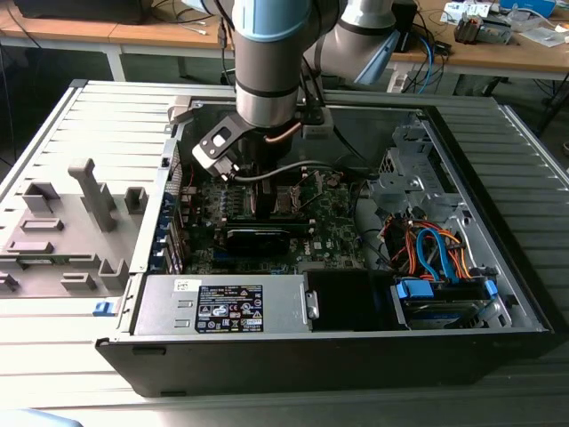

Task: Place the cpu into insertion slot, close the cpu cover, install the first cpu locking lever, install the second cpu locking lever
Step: 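Place the cpu into insertion slot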

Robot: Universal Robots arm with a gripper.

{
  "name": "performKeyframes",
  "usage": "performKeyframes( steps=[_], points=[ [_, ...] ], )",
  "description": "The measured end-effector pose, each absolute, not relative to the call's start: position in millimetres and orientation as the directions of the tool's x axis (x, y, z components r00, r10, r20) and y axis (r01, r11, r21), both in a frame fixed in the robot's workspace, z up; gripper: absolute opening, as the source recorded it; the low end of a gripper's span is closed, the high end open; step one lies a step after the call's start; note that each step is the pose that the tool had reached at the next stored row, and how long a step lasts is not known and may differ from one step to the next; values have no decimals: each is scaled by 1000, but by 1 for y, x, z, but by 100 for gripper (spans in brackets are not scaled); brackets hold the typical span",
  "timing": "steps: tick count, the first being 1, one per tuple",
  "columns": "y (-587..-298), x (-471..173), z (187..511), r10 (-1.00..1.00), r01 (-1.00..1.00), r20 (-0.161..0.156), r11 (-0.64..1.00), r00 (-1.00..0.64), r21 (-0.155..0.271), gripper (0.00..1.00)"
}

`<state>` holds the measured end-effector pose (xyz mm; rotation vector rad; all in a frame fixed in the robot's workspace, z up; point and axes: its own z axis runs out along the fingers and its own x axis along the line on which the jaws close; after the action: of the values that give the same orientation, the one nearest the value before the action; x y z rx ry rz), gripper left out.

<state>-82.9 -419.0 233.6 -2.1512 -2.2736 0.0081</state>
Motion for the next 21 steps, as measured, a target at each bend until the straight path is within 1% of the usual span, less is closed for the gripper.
performKeyframes(
  steps=[21],
  points=[
    [-417,-67,233,998,998,4,55,-55,-12,55]
  ],
)
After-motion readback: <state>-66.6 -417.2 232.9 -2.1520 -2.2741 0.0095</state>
